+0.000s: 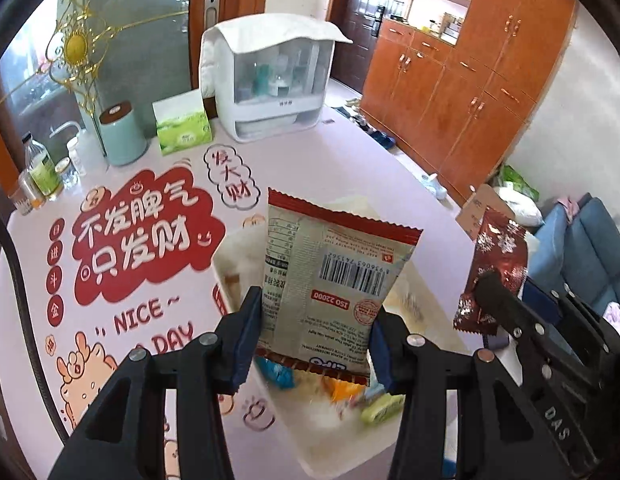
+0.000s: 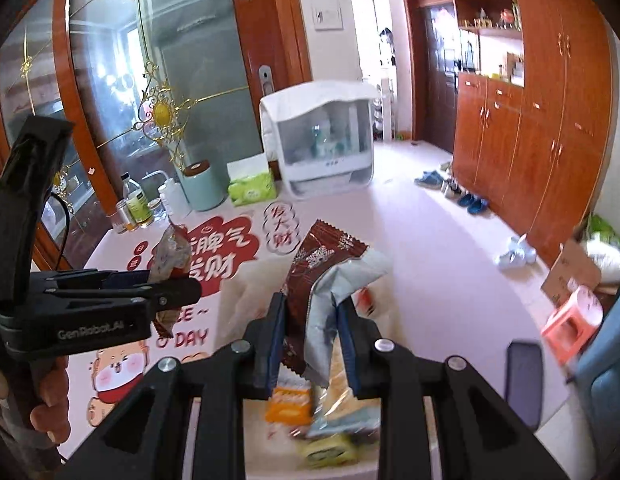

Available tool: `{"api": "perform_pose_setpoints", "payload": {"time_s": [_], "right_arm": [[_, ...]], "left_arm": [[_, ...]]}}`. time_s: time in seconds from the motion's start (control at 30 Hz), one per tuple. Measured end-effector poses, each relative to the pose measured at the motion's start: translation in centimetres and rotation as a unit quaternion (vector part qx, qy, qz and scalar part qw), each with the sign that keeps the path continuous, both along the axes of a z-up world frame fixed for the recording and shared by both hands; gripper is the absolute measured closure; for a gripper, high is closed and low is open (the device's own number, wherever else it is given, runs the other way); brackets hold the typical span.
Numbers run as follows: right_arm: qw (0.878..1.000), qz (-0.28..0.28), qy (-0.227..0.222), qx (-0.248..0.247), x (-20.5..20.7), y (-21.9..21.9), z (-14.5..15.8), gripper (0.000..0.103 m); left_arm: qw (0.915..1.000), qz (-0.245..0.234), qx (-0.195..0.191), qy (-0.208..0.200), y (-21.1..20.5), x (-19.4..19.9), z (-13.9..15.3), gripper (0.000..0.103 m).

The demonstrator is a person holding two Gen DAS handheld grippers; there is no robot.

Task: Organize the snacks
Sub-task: 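Carry the white packet and chocolate wrapper into the white tray and release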

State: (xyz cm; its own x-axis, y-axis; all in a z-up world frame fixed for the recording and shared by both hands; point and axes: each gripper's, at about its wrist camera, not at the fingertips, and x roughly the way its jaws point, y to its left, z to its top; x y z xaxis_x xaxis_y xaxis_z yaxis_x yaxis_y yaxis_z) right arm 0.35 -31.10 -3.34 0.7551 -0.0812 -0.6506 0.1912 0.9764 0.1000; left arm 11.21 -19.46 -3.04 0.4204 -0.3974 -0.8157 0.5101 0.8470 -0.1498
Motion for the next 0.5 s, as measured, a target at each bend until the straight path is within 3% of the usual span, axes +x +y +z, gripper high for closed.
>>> {"api": "perform_pose_setpoints", "payload": {"time_s": [0.17, 0.23, 0.3, 0.37, 0.43, 0.5], "right_arm": [[1.000, 0.018, 0.004, -0.007, 1.9, -2.0, 0.1, 0.077], [0.999, 0.030, 0.011, -0.006, 2.7, -2.4, -0.2, 0.076], [0.999, 0.039, 0.018, -0.007, 3.1, -2.6, -0.6, 0.075], [0.999, 0.047, 0.024, -0.010, 3.3, -2.6, -1.0, 0.059], [0.998, 0.051, 0.027, -0.017, 3.7, -2.6, -1.5, 0.046], [0.998, 0.056, 0.027, -0.026, 3.6, -2.5, -1.8, 0.044]], "left_arm": [[0.9994, 0.026, 0.022, -0.009, -2.4, 1.4, 0.0, 0.055], [0.9986, 0.036, 0.035, -0.015, -2.8, 1.6, -0.1, 0.047], [0.9975, 0.049, 0.046, -0.023, -2.8, 1.6, -0.5, 0.020], [0.9963, 0.058, 0.053, -0.035, -2.6, 1.3, -0.7, 0.010], [0.9956, 0.064, 0.057, -0.037, -2.4, 1.2, -1.0, 0.009], [0.9953, 0.074, 0.060, -0.020, -2.0, 1.4, -1.6, 0.008]]}}
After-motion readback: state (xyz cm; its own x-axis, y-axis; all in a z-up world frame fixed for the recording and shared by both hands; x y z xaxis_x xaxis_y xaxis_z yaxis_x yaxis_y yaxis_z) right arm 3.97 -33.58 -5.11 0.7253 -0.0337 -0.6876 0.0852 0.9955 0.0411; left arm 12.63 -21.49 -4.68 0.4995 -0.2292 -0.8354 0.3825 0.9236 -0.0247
